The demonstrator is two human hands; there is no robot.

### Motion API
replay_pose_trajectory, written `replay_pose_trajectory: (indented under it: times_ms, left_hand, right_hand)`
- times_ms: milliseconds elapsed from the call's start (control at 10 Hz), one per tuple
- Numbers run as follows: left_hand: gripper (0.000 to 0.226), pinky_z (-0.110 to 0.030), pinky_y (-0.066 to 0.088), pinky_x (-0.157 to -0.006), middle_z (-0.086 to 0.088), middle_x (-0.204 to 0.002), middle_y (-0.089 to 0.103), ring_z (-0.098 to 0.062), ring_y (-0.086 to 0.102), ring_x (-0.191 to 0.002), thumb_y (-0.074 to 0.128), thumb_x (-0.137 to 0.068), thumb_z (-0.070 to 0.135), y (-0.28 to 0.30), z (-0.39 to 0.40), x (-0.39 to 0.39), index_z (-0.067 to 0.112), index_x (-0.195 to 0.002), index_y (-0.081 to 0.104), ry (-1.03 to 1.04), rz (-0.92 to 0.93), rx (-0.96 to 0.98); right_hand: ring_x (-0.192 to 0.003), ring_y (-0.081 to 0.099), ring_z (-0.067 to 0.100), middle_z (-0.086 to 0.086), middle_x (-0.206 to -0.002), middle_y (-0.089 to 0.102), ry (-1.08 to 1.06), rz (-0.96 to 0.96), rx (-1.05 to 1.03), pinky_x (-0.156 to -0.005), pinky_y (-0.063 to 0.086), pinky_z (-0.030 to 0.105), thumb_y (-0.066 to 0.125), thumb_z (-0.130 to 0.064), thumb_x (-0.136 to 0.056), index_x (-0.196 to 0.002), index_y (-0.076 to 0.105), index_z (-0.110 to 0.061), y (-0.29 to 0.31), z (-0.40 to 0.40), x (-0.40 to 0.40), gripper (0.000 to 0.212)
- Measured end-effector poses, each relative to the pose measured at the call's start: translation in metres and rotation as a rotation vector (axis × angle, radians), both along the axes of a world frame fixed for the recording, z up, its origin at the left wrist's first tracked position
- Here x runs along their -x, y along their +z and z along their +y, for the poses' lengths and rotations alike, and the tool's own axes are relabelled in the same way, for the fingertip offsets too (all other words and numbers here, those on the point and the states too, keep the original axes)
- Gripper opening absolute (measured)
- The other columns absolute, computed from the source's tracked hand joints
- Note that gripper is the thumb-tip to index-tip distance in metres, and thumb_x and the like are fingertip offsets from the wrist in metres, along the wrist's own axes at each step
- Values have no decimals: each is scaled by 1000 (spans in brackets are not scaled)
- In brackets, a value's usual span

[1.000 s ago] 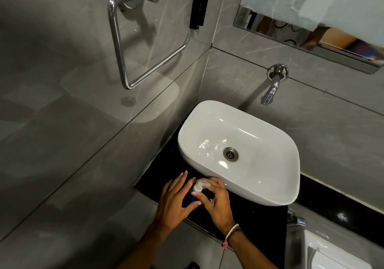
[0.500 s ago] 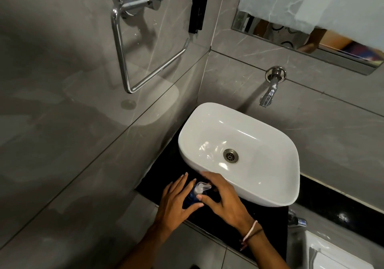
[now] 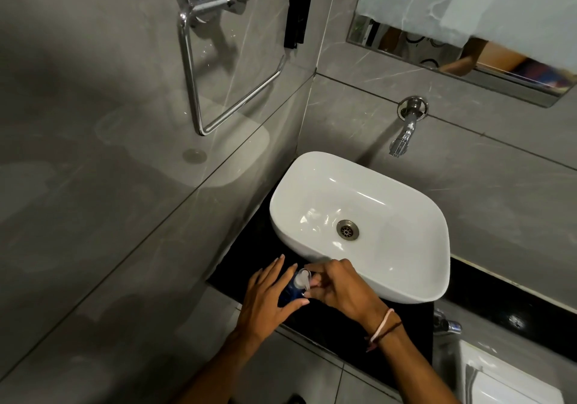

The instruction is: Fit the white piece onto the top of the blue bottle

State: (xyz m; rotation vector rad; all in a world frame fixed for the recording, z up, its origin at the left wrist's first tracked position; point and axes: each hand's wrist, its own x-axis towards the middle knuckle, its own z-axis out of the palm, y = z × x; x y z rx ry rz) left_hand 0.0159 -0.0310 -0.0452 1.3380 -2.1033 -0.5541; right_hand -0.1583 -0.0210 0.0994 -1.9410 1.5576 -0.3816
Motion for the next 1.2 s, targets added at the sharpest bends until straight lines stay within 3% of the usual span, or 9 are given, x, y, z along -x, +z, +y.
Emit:
replay_pose_trajectory:
  times_ms: [200, 300, 400, 600, 700, 900, 1000, 1100, 1200]
  left_hand:
    - [79, -50, 42, -106, -6, -154, 42, -21, 39, -141, 49, -84, 80, -1, 1, 0, 30, -145, 46, -9, -8, -28]
    - [79, -49, 40, -108, -7, -154, 43, -22, 39, -141, 45, -85, 80, -1, 1, 0, 30, -145, 46, -6, -6, -29]
    - [77, -52, 43, -105, -6, -151, 47, -24, 45, -137, 42, -87, 78, 0, 1, 0, 28, -145, 46, -14, -2, -17]
    - [89, -39, 52, -95, 7, -123, 67, -15, 61, -114, 72, -71, 74, 2, 10, 3, 25, -141, 49, 92, 255, -193]
    - [72, -30, 56, -81, 12, -109, 71, -6, 66, -101, 82, -63, 66, 4, 10, 2, 27, -120, 61, 152, 368, -230]
    - [68, -26, 54, -87, 10, -114, 68, -6, 64, -105, 86, -63, 51, 8, -15, -26, 25, -122, 66, 236, 416, -282]
    - [63, -16, 50, -83, 8, -114, 69, -10, 65, -102, 87, -66, 43, 14, -34, -50, 21, -122, 68, 248, 379, -224]
    - [59, -12, 45, -80, 10, -110, 66, -17, 66, -101, 92, -68, 29, 18, -44, -60, 16, -121, 69, 257, 359, -184]
    - [67, -13, 46, -83, 11, -112, 65, -21, 67, -106, 90, -66, 42, 17, -45, -64, 16, -123, 67, 262, 388, -192]
  right_hand:
    - [-75, 73, 12, 2, -82, 77, -127, 50, 40, -77, 61, 32, 88, -37, -76, -106, 76, -16, -5, 7, -6, 38]
    - [-80, 73, 11, -1, -87, 77, -180, 66, 27, -79, 61, 27, 88, -43, -73, -115, 72, -15, -8, 7, -9, 52]
    - [-84, 73, 13, 1, -91, 76, -177, 0, -30, -82, 61, 27, 91, -40, -71, -121, 69, -19, -9, 9, -3, 58]
    - [-97, 76, 22, 15, -102, 77, -401, -331, -207, -95, 61, 38, 74, -28, -92, -130, 64, -14, -56, 12, 24, 42]
    - [-81, 74, 21, 19, -87, 76, -511, -458, -317, -80, 64, 31, 72, -16, -94, -124, 68, -3, -86, 6, 14, 33]
    - [-67, 66, 21, 8, -71, 70, -573, -534, -333, -68, 60, 28, 74, -7, -91, -115, 70, 3, -90, -30, -27, 26]
    - [-55, 59, 13, 8, -68, 67, -559, -565, -328, -60, 57, 22, 73, -6, -92, -114, 68, 3, -94, -56, -57, 25]
    - [-60, 60, 17, 13, -74, 68, -568, -583, -328, -70, 58, 32, 75, -8, -90, -116, 67, 8, -99, -66, -71, 31]
    - [-69, 64, 16, 10, -81, 70, -570, -549, -279, -74, 56, 21, 77, -20, -90, -117, 70, 1, -94, -65, -78, 35]
